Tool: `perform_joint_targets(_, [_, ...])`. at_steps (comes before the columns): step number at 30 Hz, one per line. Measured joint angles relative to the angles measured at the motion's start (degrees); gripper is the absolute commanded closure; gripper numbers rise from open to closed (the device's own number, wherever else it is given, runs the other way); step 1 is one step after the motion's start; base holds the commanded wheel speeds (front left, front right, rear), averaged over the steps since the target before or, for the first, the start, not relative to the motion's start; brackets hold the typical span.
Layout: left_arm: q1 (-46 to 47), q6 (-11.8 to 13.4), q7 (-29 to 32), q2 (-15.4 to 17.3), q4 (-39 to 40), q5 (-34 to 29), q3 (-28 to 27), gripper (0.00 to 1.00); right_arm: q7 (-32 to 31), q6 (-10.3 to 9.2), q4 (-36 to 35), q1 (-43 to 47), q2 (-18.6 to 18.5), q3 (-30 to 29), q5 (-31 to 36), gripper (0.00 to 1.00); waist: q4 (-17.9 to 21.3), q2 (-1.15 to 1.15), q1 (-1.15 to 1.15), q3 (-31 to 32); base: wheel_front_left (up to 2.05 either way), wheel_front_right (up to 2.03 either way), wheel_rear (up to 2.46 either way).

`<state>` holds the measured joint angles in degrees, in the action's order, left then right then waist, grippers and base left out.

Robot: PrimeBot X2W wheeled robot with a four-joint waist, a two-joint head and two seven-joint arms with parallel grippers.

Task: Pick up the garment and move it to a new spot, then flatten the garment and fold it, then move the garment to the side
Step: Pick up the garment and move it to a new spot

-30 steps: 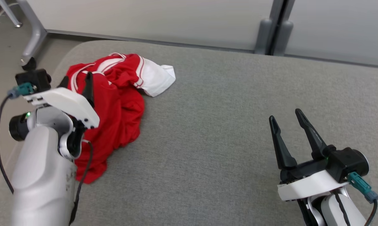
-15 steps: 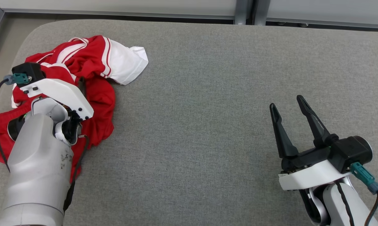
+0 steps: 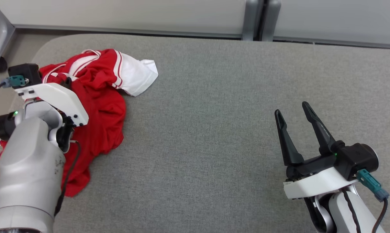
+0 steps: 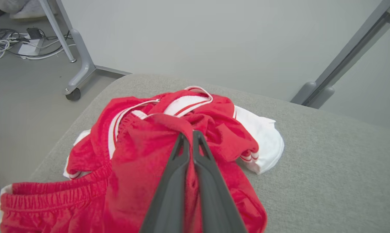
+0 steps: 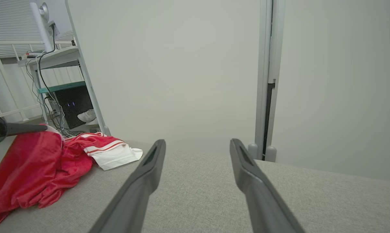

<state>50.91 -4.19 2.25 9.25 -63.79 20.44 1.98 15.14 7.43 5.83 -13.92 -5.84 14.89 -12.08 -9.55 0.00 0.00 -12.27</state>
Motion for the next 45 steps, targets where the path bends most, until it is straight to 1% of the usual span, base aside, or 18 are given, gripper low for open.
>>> perform_joint_targets(4, [1.6, -1.4, -0.2, 1.8, 1.7, -0.8, 1.7, 1.00, 0.0, 0.00, 0.0, 0.8, 0.6, -0.3, -0.5, 0.00, 0.2, 0.00, 0.00, 2.5, 0.00, 0.00, 0.00])
perform_joint_targets(7, [3.0, -2.4, 1.1, 2.3, 4.3, -0.8, 3.0, 1.00, 0.0, 0.00, 0.1, 1.7, 1.1, -0.5, -0.9, 0.00, 0.6, 0.00, 0.00, 4.3, 0.00, 0.00, 0.00])
perform_joint_targets(12, [4.0, -2.9, 4.4, 2.5, 11.9, 0.0, 5.5, 1.00, 0.0, 0.00, 0.2, 3.4, 1.9, -1.1, -1.6, 0.00, 2.1, 0.00, 0.00, 7.0, 0.00, 0.00, 0.00])
perform_joint_targets(15, [3.9, -3.1, 7.2, 2.1, 18.9, 2.3, 6.3, 1.00, 0.0, 0.00, 0.3, 4.4, 2.3, -1.5, -1.8, 0.00, 3.6, 0.00, 0.00, 8.4, 0.00, 0.00, 0.00])
perform_joint_targets(18, [2.6, -3.1, 10.4, 1.4, 27.9, 5.1, 7.2, 1.00, 0.0, 0.00, 0.2, 5.1, 2.4, -2.0, -1.8, 0.00, 5.4, 0.00, 0.00, 9.5, 0.00, 0.00, 0.00])
perform_joint_targets(23, [-3.6, -3.2, 15.5, -0.2, 43.9, 9.7, 7.9, 1.00, 0.0, 0.00, -0.1, 5.8, 2.6, -3.1, -1.6, 0.00, 9.2, 0.00, 0.00, 10.8, 0.00, 0.00, 0.00])
perform_joint_targets(27, [-9.0, -1.5, 17.9, -1.8, 54.8, 11.4, 8.5, 1.00, 0.0, 0.00, -0.7, 5.9, 2.6, -4.0, -1.4, 0.00, 12.6, 0.00, 0.00, 11.1, 0.00, 0.00, 0.00])
perform_joint_targets(31, [-14.5, -0.1, 18.1, -3.3, 62.0, 12.1, 9.9, 1.00, 0.0, 0.00, -1.1, 5.9, 2.5, -5.0, -1.2, 0.00, 16.0, 0.00, 0.00, 10.4, 0.00, 0.00, 0.00])
perform_joint_targets(34, [-18.5, 0.3, 16.6, -4.5, 63.5, 12.9, 11.4, 1.00, 0.0, 0.00, -1.3, 5.7, 2.5, -5.3, -1.2, 0.00, 17.8, 0.00, 0.00, 9.0, 0.00, 0.00, 0.00])
perform_joint_targets(37, [-21.3, 0.3, 13.1, -5.0, 61.9, 12.2, 13.4, 1.00, 0.0, 0.00, -1.6, 5.0, 2.5, -5.4, -1.2, 0.00, 19.1, 0.00, 0.00, 7.2, 0.00, 0.00, 0.00])
perform_joint_targets(38, [-21.3, 0.3, 13.1, -5.0, 61.9, 12.2, 13.4, 1.00, 0.0, 0.00, -1.6, 5.0, 2.5, -5.4, -1.2, 0.00, 19.1, 0.00, 0.00, 7.2, 0.00, 0.00, 0.00])
perform_joint_targets(41, [-22.9, -0.8, 9.1, -5.5, 57.6, 11.4, 17.5, 1.00, 0.0, 0.00, -1.8, 4.4, 2.5, -5.8, -1.5, 0.00, 20.0, 0.00, 0.00, 5.3, 0.00, 0.00, 0.00])
perform_joint_targets(45, [-23.5, -2.3, 3.5, -6.3, 50.5, 11.7, 24.8, 1.00, 0.0, 0.00, -1.5, 3.7, 2.6, -5.6, -1.5, 0.00, 20.7, 0.00, 0.00, 3.5, 0.00, 0.00, 0.00])
